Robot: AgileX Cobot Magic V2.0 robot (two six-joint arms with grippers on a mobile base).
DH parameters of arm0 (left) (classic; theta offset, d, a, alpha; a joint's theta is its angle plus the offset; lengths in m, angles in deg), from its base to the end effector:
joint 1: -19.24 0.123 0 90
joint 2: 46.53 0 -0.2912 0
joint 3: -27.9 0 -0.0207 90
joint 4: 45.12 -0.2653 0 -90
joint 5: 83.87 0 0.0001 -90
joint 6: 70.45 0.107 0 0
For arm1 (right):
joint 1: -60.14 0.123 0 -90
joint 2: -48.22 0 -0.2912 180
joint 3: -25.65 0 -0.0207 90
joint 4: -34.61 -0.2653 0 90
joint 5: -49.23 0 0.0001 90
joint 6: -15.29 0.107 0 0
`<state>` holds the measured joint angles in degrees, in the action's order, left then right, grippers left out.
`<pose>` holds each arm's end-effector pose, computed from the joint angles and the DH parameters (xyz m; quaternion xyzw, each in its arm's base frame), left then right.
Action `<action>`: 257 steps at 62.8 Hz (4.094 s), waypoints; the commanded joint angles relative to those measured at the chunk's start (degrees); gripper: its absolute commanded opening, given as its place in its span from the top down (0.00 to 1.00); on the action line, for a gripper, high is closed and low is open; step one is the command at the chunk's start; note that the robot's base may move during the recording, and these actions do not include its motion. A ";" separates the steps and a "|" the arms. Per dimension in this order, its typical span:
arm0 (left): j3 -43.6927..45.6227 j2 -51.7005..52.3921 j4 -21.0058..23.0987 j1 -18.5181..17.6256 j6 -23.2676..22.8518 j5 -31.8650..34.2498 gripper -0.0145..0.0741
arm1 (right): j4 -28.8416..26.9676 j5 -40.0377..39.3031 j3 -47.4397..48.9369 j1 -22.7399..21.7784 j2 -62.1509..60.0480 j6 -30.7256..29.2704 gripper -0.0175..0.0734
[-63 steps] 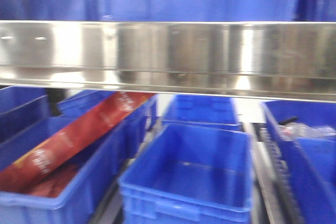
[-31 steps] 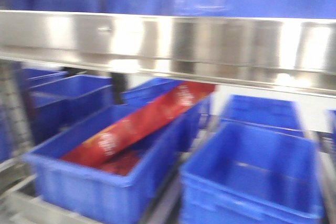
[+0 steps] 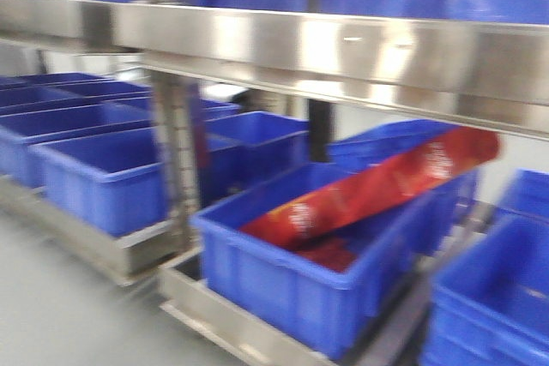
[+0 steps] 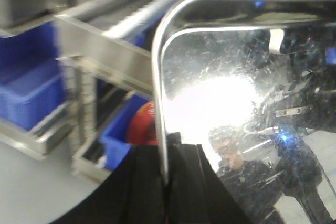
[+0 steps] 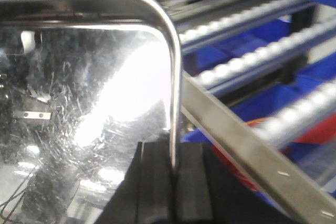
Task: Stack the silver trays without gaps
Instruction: 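Carry the tray in both grippers while the base backs away and turns, then keep holding the tray while the base drives past the plant and cone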
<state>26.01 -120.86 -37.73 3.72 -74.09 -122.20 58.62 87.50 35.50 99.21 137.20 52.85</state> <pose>0.2591 -0.0808 0.4427 0.0661 0.8372 -0.1499 0.5218 0.2851 0.1967 0.4408 -0.0836 0.8347 0.1621 0.5196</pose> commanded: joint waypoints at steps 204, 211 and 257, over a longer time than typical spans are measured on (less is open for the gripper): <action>0.76 0.71 2.54 -0.44 0.04 1.64 0.86 | 0.07 -4.45 0.23 0.28 -0.49 -0.61 0.87; 0.76 0.71 2.54 -0.44 0.04 1.64 0.86 | 0.07 -4.45 0.23 0.28 -0.49 -0.61 0.87; 0.76 0.71 2.51 -0.44 0.04 1.94 0.86 | 0.07 -4.45 0.23 0.28 -0.49 -0.61 0.87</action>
<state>26.01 -120.86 -37.73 3.81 -74.09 -122.10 58.62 87.46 35.50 99.21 137.20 52.75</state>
